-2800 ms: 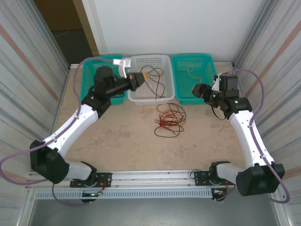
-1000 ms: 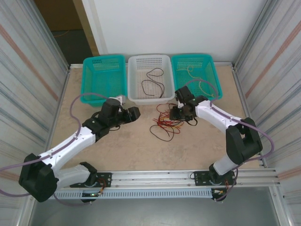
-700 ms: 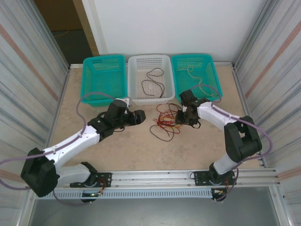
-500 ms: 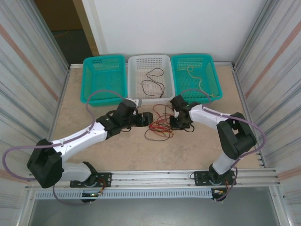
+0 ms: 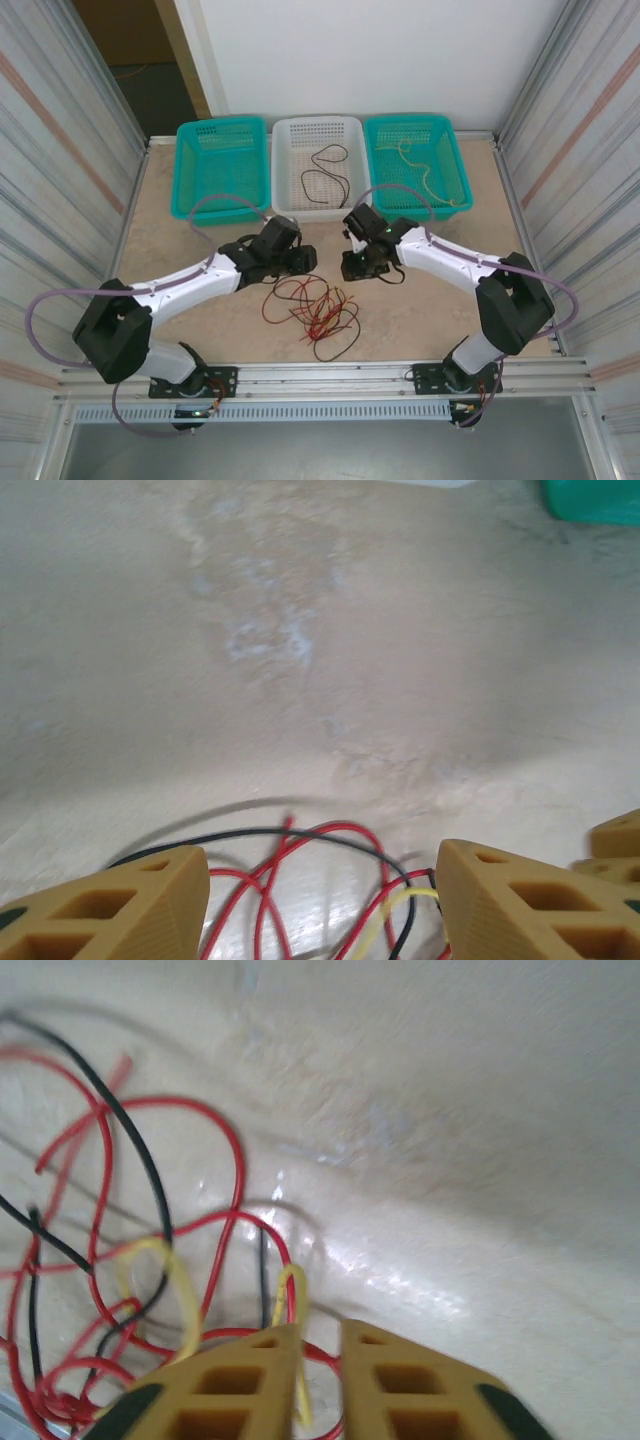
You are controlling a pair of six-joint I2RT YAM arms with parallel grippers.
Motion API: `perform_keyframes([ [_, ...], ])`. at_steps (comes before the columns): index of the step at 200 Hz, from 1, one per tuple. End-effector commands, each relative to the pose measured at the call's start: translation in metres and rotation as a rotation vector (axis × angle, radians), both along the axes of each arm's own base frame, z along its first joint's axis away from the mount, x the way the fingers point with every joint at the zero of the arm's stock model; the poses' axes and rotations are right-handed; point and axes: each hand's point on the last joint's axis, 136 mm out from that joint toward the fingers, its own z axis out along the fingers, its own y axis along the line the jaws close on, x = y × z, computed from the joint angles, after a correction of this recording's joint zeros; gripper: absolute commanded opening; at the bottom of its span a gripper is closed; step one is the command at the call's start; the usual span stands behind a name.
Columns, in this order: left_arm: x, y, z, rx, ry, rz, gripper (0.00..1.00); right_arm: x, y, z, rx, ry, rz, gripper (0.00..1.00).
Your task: Untangle the cables
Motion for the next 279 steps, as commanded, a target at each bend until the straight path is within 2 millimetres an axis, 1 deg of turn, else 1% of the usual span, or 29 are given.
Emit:
perform_keyframes([
  [1,-0.012,0.025,-0.003,0.034,0.050,0.109,0.63,0.004,-0.002,0.022,-0.007,-0.040,-0.006,0.32],
  [14,-0.028,0.038,-0.010,0.034,0.113,0.161,0.65,0.003,0.003,0.026,0.006,-0.049,0.003,0.35],
  [24,-0.044,0.049,-0.018,0.036,0.172,0.198,0.66,0.002,0.008,0.027,0.015,-0.054,0.014,0.38],
  [49,-0.086,0.065,-0.034,0.024,0.303,0.204,0.69,-0.003,0.017,0.016,0.030,-0.019,0.020,0.43],
  [72,-0.120,0.061,-0.042,-0.008,0.413,0.119,0.78,-0.014,0.029,0.002,0.022,0.024,0.028,0.50],
  [84,-0.136,0.058,-0.047,-0.016,0.472,0.096,0.80,-0.023,0.035,-0.003,0.019,0.034,0.036,0.55],
  [100,-0.148,0.060,-0.057,-0.016,0.526,0.118,0.81,-0.033,0.043,-0.011,0.027,0.047,0.045,0.59],
  [111,-0.151,0.062,-0.064,-0.024,0.545,0.149,0.81,-0.036,0.044,-0.017,0.007,0.048,0.036,0.60],
  [122,-0.152,0.064,-0.070,-0.032,0.554,0.180,0.81,-0.035,0.040,-0.025,-0.028,0.049,0.012,0.59],
  [152,-0.150,0.065,-0.073,-0.046,0.573,0.235,0.80,-0.027,0.029,-0.036,-0.084,0.044,-0.057,0.53],
  [169,-0.142,0.067,-0.073,-0.059,0.552,0.260,0.81,-0.023,0.025,-0.042,-0.086,0.054,-0.093,0.48],
  [189,-0.129,0.065,-0.073,-0.126,0.525,0.312,0.81,-0.019,0.024,-0.046,-0.068,0.074,-0.116,0.45],
  [211,-0.118,0.057,-0.071,-0.207,0.493,0.346,0.81,-0.018,0.027,-0.046,-0.052,0.078,-0.117,0.43],
  [221,-0.117,0.057,-0.073,-0.214,0.497,0.360,0.78,-0.017,0.028,-0.046,-0.051,0.079,-0.117,0.41],
  [228,-0.117,0.058,-0.075,-0.207,0.510,0.373,0.75,-0.017,0.029,-0.047,-0.050,0.080,-0.115,0.40],
  [253,-0.120,0.060,-0.085,-0.182,0.558,0.396,0.67,-0.016,0.029,-0.048,-0.050,0.082,-0.114,0.35],
  [279,-0.120,0.058,-0.089,-0.162,0.579,0.405,0.57,-0.015,0.029,-0.049,-0.049,0.077,-0.118,0.31],
])
